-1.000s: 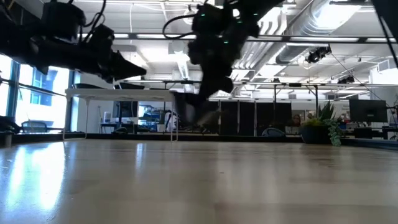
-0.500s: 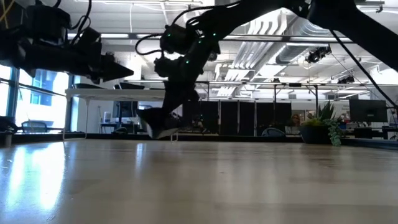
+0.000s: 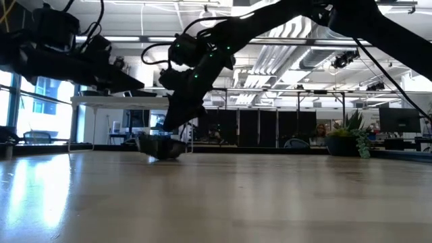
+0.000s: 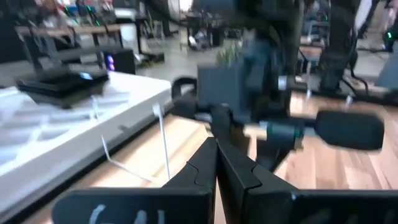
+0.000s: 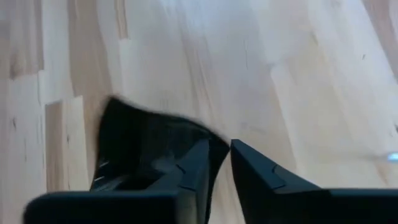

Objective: Pick & Place Mini shaped plates
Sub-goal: Stack the black distorted square plate on top of the black distorted square plate on the shelf

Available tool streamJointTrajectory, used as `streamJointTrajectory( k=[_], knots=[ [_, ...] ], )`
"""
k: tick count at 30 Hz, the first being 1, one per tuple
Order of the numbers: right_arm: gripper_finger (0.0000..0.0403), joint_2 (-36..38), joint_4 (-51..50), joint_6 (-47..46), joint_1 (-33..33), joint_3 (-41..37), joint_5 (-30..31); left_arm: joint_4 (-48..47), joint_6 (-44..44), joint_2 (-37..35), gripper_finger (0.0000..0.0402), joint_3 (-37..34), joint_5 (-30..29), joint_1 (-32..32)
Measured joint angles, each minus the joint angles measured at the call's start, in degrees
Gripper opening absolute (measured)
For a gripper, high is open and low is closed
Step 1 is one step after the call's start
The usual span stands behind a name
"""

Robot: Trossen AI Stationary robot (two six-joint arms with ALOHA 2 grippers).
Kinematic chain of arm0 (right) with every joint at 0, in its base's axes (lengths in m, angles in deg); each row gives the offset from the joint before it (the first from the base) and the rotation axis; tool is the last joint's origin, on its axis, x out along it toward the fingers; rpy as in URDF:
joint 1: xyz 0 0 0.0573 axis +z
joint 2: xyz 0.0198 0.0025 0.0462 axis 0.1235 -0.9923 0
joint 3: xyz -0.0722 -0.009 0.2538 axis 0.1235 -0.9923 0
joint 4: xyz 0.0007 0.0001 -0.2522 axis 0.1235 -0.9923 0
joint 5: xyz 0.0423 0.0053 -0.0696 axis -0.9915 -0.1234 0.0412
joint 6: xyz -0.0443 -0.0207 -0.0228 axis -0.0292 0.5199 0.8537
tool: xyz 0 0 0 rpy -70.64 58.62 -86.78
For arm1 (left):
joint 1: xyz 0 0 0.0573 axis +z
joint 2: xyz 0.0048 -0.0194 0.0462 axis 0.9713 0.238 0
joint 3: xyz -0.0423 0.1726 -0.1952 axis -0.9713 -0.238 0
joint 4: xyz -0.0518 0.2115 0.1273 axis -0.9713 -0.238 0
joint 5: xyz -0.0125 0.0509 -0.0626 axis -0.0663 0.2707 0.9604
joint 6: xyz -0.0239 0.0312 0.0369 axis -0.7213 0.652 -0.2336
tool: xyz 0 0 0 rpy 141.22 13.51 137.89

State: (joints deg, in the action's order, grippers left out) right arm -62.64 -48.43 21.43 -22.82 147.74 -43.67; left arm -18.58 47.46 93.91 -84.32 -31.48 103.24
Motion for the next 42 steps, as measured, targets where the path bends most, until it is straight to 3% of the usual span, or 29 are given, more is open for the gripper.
streamJointTrajectory(
  k=[6,10,13,17,23,29,35,42],
  knots=[
    [0.0101,2.2,-0.8,3.4,0.0,0.0,-2.0,-5.5,-1.6,0.0,0.0002,0.0,2.2,0.0],
    [0.0081,6.8,-1.3,9.0,1.0,-3.1,-1.6,-5.9,-2.4,0.0,0.0002,0.0,4.0,0.0],
    [0.0044,12.0,8.8,9.9,2.2,-12.8,-4.9,-9.8,-2.9,0.0,0.0001,1.6,5.3,0.0],
    [0.0005,19.7,26.2,7.4,4.1,-29.4,-8.0,-22.5,-0.8,0.0,0.0001,6.5,5.1,-0.3],
    [0.0019,31.5,44.2,5.4,7.5,-51.5,-0.7,-36.4,2.9,0.0,0.0001,14.9,2.0,-5.4],
    [0.0005,41.9,64.0,2.9,8.7,-71.5,2.6,-46.1,4.4,1.1,0.0001,21.1,-4.0,-11.4],
    [0.0007,50.0,75.4,2.9,7.4,-84.4,5.8,-55.1,-0.5,6.9,0.0011,27.8,-7.8,-17.5],
    [0.0002,57.5,79.1,2.9,5.3,-91.6,6.5,-64.2,-9.0,19.6,0.0061,36.5,-10.0,-24.3]
  ],
)
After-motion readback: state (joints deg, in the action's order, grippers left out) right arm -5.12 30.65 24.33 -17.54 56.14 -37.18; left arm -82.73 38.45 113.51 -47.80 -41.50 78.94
